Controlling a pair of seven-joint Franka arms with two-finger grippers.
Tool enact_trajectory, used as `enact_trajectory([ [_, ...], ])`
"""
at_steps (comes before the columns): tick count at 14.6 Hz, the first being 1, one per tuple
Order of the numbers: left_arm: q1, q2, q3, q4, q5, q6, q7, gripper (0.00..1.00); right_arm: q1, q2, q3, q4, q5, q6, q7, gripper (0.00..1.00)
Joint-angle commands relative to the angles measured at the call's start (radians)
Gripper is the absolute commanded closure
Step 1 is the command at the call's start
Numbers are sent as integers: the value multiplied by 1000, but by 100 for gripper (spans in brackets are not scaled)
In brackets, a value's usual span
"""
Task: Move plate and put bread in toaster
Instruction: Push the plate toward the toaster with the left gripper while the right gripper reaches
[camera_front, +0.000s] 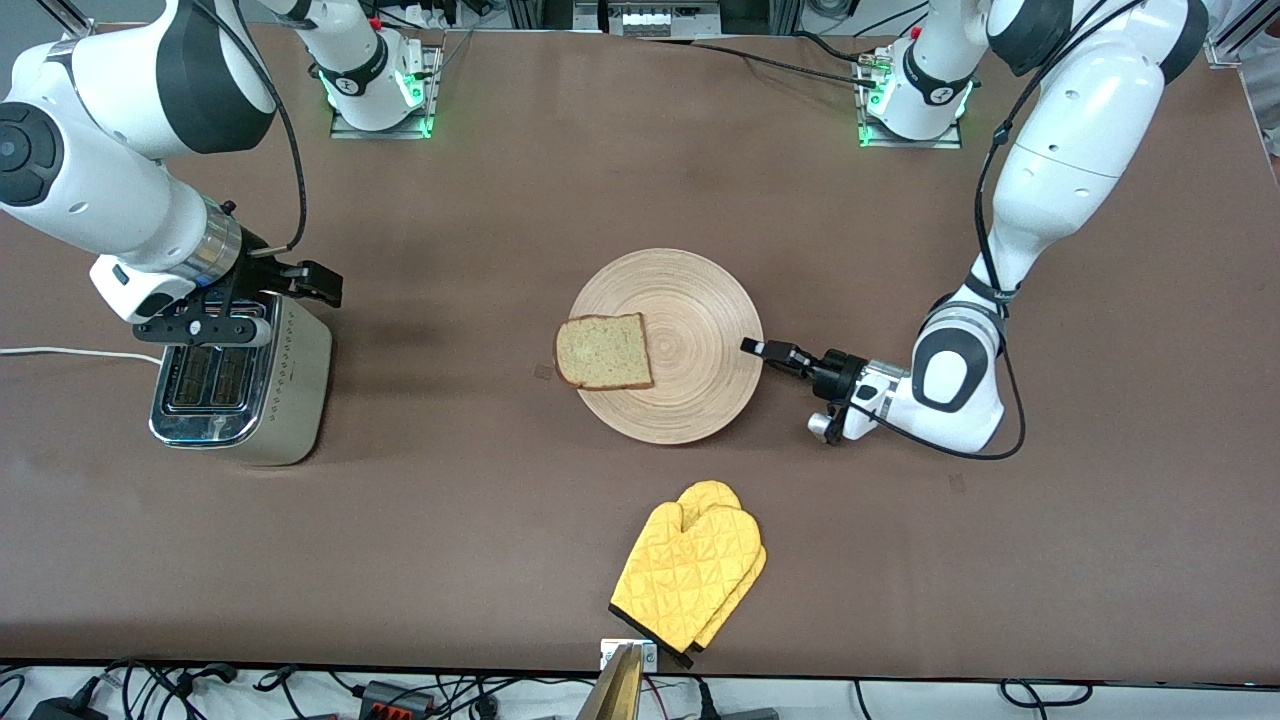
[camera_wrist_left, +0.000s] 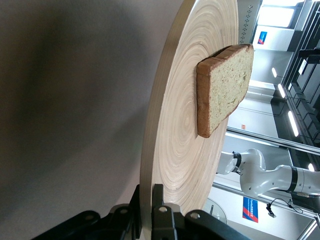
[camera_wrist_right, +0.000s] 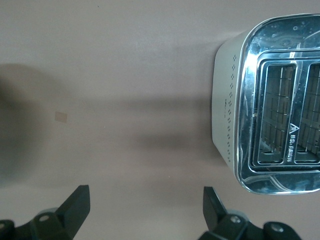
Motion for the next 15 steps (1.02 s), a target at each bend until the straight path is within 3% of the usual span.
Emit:
enact_trajectory([
  [1,-20,9,1,24,-33,32,5,100,-8,18,-1,-1,13,4,-15,0],
  [9,-129,63,3,56,-150,106,13,100,22,108,1,5,20,55,-24,0],
  [15,-157,81,3,56,-153,155,16,100,58,163,1,3,62,90,-27,0],
])
